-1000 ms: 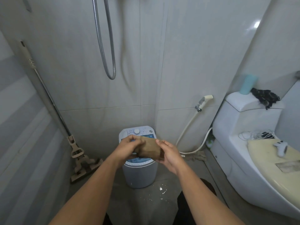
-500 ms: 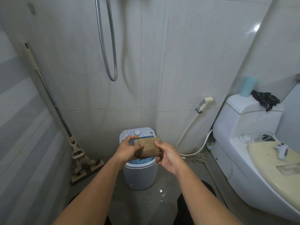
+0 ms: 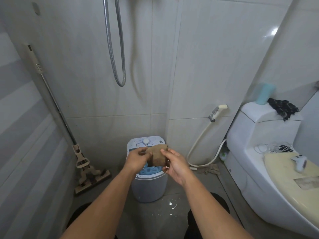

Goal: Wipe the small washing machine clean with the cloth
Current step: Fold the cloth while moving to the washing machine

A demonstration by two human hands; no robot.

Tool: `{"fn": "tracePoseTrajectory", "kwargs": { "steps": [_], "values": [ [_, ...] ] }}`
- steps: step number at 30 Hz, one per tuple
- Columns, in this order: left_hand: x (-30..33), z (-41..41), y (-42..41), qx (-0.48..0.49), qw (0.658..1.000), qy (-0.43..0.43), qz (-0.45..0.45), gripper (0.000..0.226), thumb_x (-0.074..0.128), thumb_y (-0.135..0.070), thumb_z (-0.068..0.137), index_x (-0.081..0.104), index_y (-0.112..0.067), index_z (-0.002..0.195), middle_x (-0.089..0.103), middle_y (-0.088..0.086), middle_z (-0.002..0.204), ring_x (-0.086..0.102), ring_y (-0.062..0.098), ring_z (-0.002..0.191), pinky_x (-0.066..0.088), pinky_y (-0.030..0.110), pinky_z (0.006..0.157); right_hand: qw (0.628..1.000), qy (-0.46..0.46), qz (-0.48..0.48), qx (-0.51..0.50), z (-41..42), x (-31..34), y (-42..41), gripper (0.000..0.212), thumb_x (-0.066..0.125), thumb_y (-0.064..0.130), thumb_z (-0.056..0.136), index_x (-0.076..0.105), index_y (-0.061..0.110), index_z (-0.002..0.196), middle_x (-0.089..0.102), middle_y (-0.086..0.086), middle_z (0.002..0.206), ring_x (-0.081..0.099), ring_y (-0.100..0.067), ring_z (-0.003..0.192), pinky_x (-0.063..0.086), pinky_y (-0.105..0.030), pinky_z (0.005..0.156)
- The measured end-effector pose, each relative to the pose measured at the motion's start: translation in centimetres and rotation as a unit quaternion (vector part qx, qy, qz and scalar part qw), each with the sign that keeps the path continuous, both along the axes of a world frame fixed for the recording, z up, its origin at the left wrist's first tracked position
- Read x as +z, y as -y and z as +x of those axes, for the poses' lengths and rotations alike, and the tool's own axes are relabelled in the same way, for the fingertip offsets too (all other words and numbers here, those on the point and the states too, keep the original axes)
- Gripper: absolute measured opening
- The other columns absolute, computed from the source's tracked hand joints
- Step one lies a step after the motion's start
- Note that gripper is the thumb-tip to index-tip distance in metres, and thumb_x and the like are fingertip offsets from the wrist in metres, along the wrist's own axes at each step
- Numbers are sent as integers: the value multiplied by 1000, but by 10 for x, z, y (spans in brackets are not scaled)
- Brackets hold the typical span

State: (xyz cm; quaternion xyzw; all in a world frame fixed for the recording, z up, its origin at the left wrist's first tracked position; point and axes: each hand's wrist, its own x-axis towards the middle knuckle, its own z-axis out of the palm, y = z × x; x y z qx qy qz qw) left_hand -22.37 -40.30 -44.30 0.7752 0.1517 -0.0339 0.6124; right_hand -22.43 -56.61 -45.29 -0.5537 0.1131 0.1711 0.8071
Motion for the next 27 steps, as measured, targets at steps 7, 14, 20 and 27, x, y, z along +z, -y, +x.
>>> {"fn": "tracePoseTrajectory", "kwargs": {
  "steps": [7, 14, 20, 27],
  "values": [
    [12, -8, -6, -80, 996, -8, -46, 14, 67, -15, 89, 71, -10, 101, 69, 6, 91, 64, 14, 74, 52, 17, 58, 1000, -11, -16, 10, 7, -1, 6, 30, 75, 20, 93, 70, 10, 120, 70, -6, 85, 60, -13, 64, 39, -21, 44],
    [5, -11, 0, -22, 995, 3, -97, 14, 70, -16, 87, 60, -6, 88, 74, 14, 73, 73, 28, 69, 60, 45, 81, 970, 54, -202, -123, 11, -12, -1, 36, 74, 28, 95, 60, 27, 128, 72, -5, 119, 72, -22, 105, 58, -46, 98],
    [8, -22, 17, -107, 989, 25, -102, 25, 78, -21, 75, 66, -10, 94, 75, 4, 96, 75, 19, 85, 61, 36, 76, 997, -10, -75, -5, -8, 2, -16, 22, 62, 42, 101, 74, 28, 114, 79, -5, 102, 74, -22, 87, 60, -40, 78],
    [9, -27, 12, -173, 983, -3, -66, 26, 63, -21, 79, 73, -22, 103, 77, 0, 99, 75, 18, 90, 54, 35, 85, 993, -113, 22, 11, -17, -12, -1, 55, 63, 67, 89, 78, 22, 117, 75, 1, 91, 61, -11, 73, 43, -23, 58]
  ]
}}
